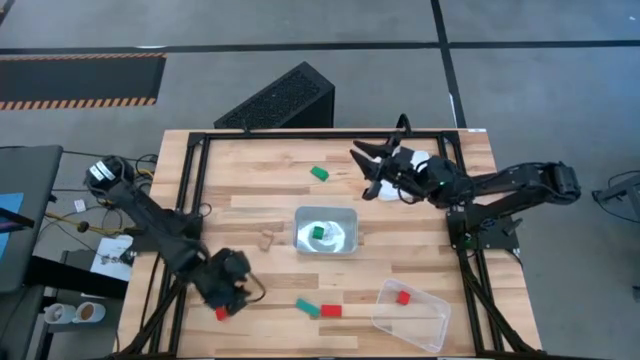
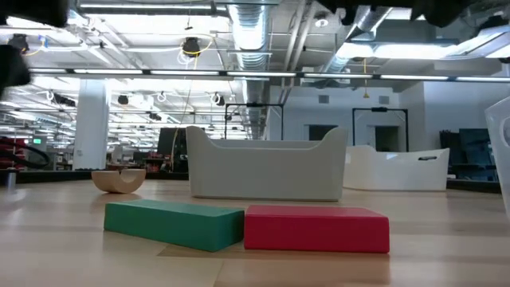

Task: Sort & place blocks by color
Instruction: Put the left red block into the transparent bin

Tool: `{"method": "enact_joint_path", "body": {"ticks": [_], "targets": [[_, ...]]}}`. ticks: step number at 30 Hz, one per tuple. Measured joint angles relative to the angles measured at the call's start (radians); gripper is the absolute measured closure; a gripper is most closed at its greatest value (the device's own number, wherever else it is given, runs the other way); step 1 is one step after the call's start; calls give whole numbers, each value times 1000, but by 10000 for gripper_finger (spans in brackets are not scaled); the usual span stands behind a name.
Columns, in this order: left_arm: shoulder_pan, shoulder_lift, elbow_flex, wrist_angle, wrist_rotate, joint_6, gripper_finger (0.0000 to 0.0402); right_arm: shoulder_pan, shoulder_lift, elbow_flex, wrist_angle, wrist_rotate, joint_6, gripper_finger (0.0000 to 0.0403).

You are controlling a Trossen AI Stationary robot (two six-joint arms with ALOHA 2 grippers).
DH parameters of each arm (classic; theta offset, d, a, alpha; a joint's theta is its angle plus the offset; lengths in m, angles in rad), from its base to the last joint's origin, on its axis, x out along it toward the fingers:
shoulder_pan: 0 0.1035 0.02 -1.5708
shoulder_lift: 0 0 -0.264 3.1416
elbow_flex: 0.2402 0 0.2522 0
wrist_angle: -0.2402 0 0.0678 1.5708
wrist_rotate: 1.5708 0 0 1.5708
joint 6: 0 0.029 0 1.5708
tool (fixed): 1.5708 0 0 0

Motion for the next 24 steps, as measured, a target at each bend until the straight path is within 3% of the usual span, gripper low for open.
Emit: {"method": "enact_joint_path", "body": {"ticks": [6, 13, 17, 24], "targets": [[-131, 5, 0, -3, -37, -159, 204, -9, 60, 60, -5, -43, -29, 269], [-188, 16, 0, 34, 92, -286, 204, -13, 169, 142, -11, -48, -32, 270], [-227, 16, 0, 18, 161, -286, 206, -6, 221, 182, -31, -48, -29, 268], [-285, 15, -39, -6, 152, -226, 221, 54, 205, 231, -158, -43, -121, 269]]}}
